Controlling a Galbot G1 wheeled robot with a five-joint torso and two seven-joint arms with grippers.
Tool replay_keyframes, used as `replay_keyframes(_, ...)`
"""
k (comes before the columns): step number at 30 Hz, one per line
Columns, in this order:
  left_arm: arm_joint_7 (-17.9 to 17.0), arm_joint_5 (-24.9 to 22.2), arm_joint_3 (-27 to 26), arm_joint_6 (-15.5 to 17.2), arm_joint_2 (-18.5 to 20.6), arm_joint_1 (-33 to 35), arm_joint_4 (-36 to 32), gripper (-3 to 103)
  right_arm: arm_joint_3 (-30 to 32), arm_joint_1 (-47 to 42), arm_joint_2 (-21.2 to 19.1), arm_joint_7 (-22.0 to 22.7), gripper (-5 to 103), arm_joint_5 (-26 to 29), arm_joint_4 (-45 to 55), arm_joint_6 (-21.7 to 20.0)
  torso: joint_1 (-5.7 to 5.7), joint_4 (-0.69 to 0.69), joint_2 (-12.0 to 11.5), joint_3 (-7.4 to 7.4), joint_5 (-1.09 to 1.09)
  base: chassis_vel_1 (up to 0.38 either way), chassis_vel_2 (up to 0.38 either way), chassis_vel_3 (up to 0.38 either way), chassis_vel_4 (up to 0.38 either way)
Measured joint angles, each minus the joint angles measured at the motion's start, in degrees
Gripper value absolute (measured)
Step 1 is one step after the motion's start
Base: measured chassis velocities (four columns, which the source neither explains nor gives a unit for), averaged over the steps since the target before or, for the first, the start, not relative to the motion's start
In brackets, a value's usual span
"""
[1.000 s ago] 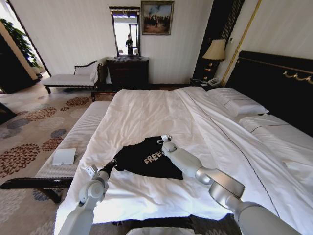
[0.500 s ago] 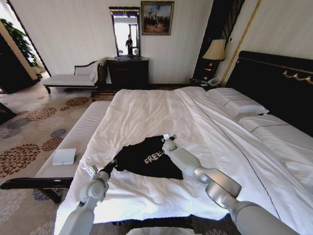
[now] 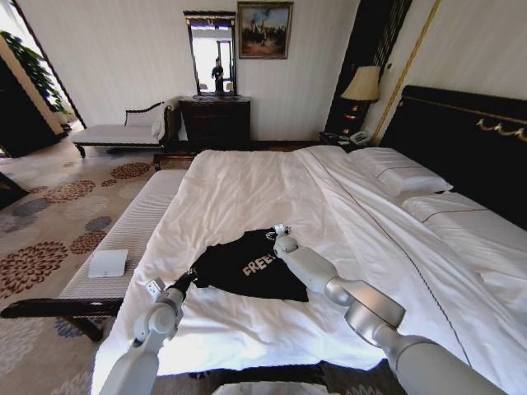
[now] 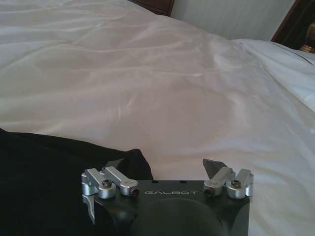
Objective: Fold the clothes on the bed.
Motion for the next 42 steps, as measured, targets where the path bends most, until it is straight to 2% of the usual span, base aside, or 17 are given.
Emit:
replay_keyframes(2,0.0,0.01,0.0,-0.01,0.01,0.0,0.07,0,0.07,0.13,0.07,-0.76,88,-0.36,-0.55,0.46,0.0,0.0,0.0,0.0,0.0,0.0,0.0,0.0,0.0)
replay_keyframes(5,0.02,0.04,0.01,-0.03,0.03,-0.06,0.21,0,0.21,0.35,0.07,-2.54,71,-0.07,-1.29,0.84,0.0,0.0,0.0,0.0,0.0,0.0,0.0,0.0,0.0)
replay_keyframes(7,0.02,0.05,0.01,-0.04,0.03,-0.09,0.23,0,0.27,0.4,0.08,-2.91,71,0.39,-1.42,0.87,0.0,0.0,0.0,0.0,0.0,0.0,0.0,0.0,0.0)
replay_keyframes(11,0.04,0.06,-0.04,-0.05,0.21,-0.01,0.3,0,0.27,0.59,0.08,-4.55,49,2.23,-2.39,1.36,0.0,0.0,0.0,0.0,0.0,0.0,0.0,0.0,0.0)
replay_keyframes(14,0.07,0.06,-0.17,-0.06,0.36,0.1,0.34,0,0.21,0.59,0.02,-4.92,44,3.39,-2.42,1.36,0.0,0.0,0.0,0.0,0.0,0.0,0.0,0.0,0.0)
replay_keyframes(16,0.12,0.05,-0.34,-0.09,0.55,0.21,0.47,0,0.23,0.54,-0.06,-5.38,33,5.02,-2.34,1.36,0.0,0.0,0.0,0.0,0.0,0.0,0.0,0.0,0.0)
replay_keyframes(19,0.14,0.03,-0.45,-0.11,0.69,0.26,0.59,0,0.24,0.42,-0.18,-5.94,28,6.01,-1.94,1.36,0.0,0.0,0.0,0.0,0.0,0.0,0.0,0.0,0.0)
replay_keyframes(20,0.15,0.02,-0.5,-0.12,0.76,0.27,0.65,0,0.22,0.34,-0.39,-6.44,22,6.71,-1.4,1.36,0.0,0.0,0.0,0.0,0.0,0.0,0.0,0.0,0.0)
replay_keyframes(21,0.15,0.0,-0.56,-0.13,0.84,0.26,0.71,0,0.05,0.19,-0.78,-7.04,12,7.52,-0.42,1.36,0.0,0.0,0.0,0.0,0.0,0.0,0.0,0.0,0.0)
replay_keyframes(26,0.15,-0.28,-0.78,-0.14,0.99,-0.18,0.82,0,-0.42,-0.66,-2.55,-7.47,1,9.66,3.92,1.26,0.0,0.0,0.0,0.0,0.0,0.0,0.0,0.0,0.0)
replay_keyframes(28,0.15,-0.36,-0.85,-0.14,1.01,-0.35,0.85,0,-0.38,-1.07,-3.11,-7.45,1,10.23,5.49,1.29,0.0,-0.01,0.0,0.0,0.0,0.0,0.0,0.0,0.0)
replay_keyframes(34,0.02,-1.24,-1.64,-0.23,1.88,-1.72,0.32,0,1.43,-5.55,-8.45,-7.5,0,13.92,18.6,3.7,0.0,0.02,0.0,0.0,0.02,0.0,0.0,0.0,0.0)
replay_keyframes(36,-0.05,-1.66,-2.18,-0.37,2.64,-2.53,-0.2,0,3.0,-8.2,-12.26,-7.48,0,14.71,25.06,5.04,0.0,0.02,0.0,0.0,0.01,0.0,0.0,0.0,0.0)
replay_keyframes(38,-0.07,-2.65,-3.29,-0.66,4.15,-4.49,-1.12,0,6.21,-11.89,-18.2,-7.43,0,14.89,34.25,6.8,0.0,0.0,0.0,0.0,0.01,0.0,0.0,0.0,0.0)
replay_keyframes(39,-0.07,-2.65,-3.29,-0.66,4.15,-4.49,-1.12,0,6.21,-11.89,-18.2,-7.43,0,14.89,34.25,6.8,0.0,0.0,0.0,0.0,0.01,0.0,0.0,0.0,0.0)
replay_keyframes(41,-0.07,-3.13,-3.87,-0.97,5.25,-6.03,-1.53,0,8.44,-13.8,-21.15,-7.38,0,14.83,39.23,7.76,0.0,-0.04,0.0,-0.01,0.0,0.0,0.0,0.0,0.0)
replay_keyframes(42,-0.07,-4.04,-4.58,-1.36,7.11,-8.72,-2.11,0,11.75,-15.95,-24.1,-7.18,0,14.83,44.58,8.74,-0.01,-0.03,0.0,0.0,0.03,0.0,0.0,0.0,0.0)
